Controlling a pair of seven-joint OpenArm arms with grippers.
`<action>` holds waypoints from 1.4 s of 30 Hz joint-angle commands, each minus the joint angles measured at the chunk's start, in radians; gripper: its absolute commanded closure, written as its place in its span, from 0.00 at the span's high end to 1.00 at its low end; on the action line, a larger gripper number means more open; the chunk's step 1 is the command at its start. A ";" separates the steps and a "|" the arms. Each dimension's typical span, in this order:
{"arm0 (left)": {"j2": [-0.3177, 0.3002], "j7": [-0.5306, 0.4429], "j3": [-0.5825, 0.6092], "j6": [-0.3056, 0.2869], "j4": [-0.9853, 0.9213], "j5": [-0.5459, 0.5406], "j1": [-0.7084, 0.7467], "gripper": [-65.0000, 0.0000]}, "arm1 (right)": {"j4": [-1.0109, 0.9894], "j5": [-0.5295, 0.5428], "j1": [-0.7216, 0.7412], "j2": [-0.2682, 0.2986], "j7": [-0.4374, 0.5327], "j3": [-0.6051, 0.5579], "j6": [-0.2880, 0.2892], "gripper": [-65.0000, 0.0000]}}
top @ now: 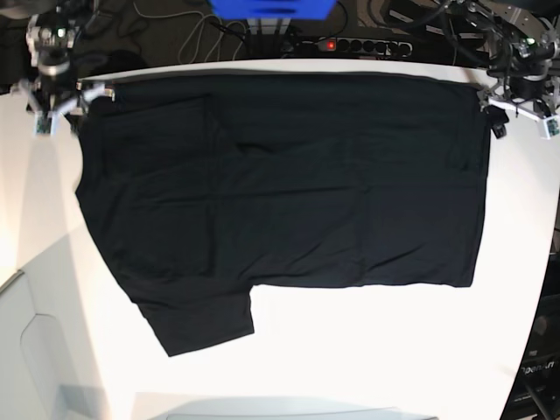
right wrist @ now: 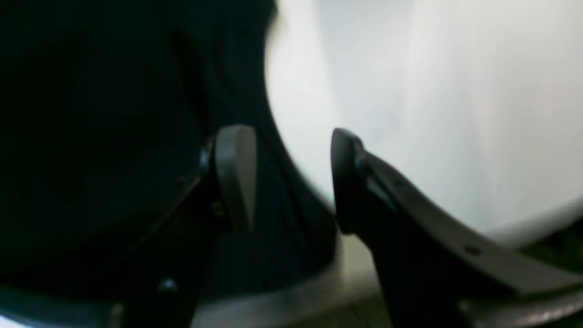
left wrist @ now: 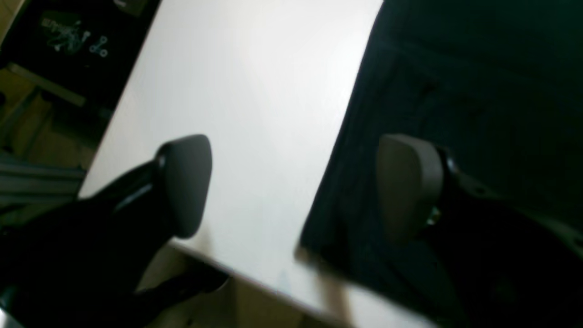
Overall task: Fold the T-shirt properly
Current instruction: 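Reach both grippers to the hem corners and grasp them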
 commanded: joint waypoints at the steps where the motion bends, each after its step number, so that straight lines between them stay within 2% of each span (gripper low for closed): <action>1: -0.019 -0.031 0.003 0.001 0.012 -0.019 -0.035 0.84 | 0.011 0.021 0.025 0.010 0.030 -0.014 0.017 0.42; 4: -0.017 -0.031 0.004 0.001 0.001 -0.019 -0.123 0.84 | -0.032 0.015 0.120 0.015 0.028 -0.078 0.017 0.42; 8: -0.020 -0.031 0.024 0.001 -0.040 -0.018 -0.222 0.84 | -0.135 0.015 0.255 0.065 0.028 -0.172 0.017 0.42; 15: -0.101 -0.044 0.172 0.001 -0.218 0.087 -0.366 0.84 | -0.413 0.014 0.518 0.162 0.030 -0.239 0.011 0.42; 19: -0.118 -0.170 0.221 0.001 -0.378 0.186 -0.462 0.84 | -0.641 0.014 0.682 0.220 0.036 -0.239 -0.012 0.42; 23: -0.151 -0.311 0.277 0.001 -0.547 0.291 -0.538 0.84 | -0.896 0.014 0.837 0.282 0.042 -0.256 -0.113 0.42; 26: -0.167 -0.377 0.284 0.001 -0.692 0.338 -0.609 0.84 | -1.095 0.014 0.932 0.326 0.123 -0.308 -0.121 0.42; 29: -0.197 -0.417 0.284 0.001 -0.824 0.364 -0.675 0.84 | -1.229 0.014 0.973 0.338 0.254 -0.350 -0.122 0.42; 33: -0.236 -0.463 0.285 0.002 -0.938 0.360 -0.709 0.84 | -1.301 0.014 0.972 0.351 0.337 -0.388 -0.125 0.42; 34: -0.246 -0.484 0.287 0.040 -0.959 0.357 -0.710 0.84 | -1.315 0.014 0.970 0.354 0.349 -0.396 -0.135 0.42; 36: -0.255 -0.527 0.288 0.079 -0.999 0.360 -0.727 0.84 | -1.344 0.014 0.969 0.357 0.364 -0.402 -0.188 0.42; 38: -0.263 -0.565 0.290 0.086 -1.058 0.363 -0.745 0.84 | -1.368 0.014 0.969 0.357 0.389 -0.419 -0.248 0.42; 42: -0.304 -0.587 0.322 0.096 -1.159 0.363 -0.787 0.84 | -1.419 0.014 0.967 0.361 0.416 -0.463 -0.259 0.42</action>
